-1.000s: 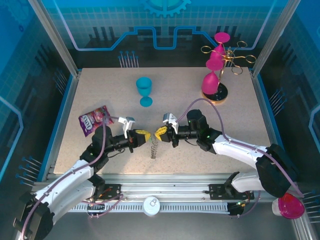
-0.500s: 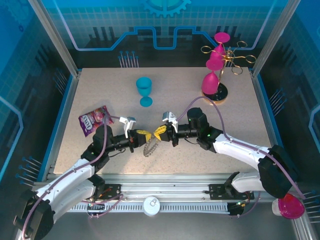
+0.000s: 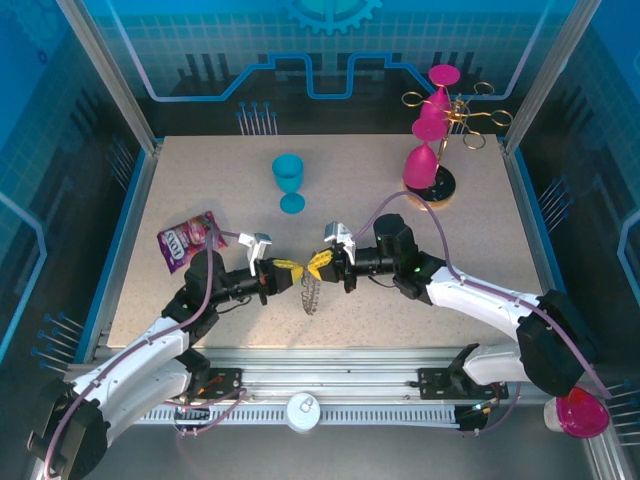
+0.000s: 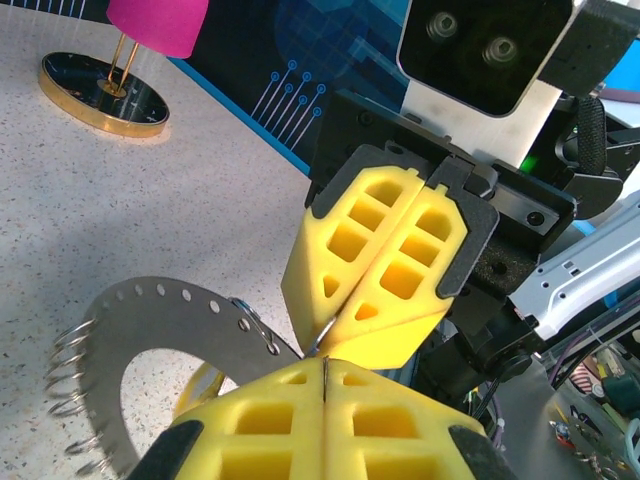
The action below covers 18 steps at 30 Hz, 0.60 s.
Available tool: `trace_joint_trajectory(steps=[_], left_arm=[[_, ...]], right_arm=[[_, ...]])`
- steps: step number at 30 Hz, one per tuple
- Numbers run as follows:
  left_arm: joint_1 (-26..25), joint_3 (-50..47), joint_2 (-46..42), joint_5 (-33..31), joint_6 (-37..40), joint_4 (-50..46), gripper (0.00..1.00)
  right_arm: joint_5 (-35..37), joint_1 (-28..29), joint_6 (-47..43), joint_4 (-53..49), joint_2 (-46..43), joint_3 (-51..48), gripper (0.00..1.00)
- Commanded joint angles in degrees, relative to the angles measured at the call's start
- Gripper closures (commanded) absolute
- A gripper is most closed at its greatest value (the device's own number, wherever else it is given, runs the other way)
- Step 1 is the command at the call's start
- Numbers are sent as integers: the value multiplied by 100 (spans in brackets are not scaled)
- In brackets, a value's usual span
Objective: Put the keys on the keyring
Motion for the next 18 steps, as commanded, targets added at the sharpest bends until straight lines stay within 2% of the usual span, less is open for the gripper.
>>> trace_joint_trajectory(steps=[1, 8, 18], left_arm=[[24, -42, 8, -45, 19, 105, 100], [25, -80, -14, -127, 21, 175, 100], [25, -27, -73, -549, 177, -287, 100]], right_arm=[[-249, 57, 97, 40, -146, 221, 100], [-344, 71, 133, 1, -143, 215, 100], [-480, 66, 198, 38, -214, 223, 100]])
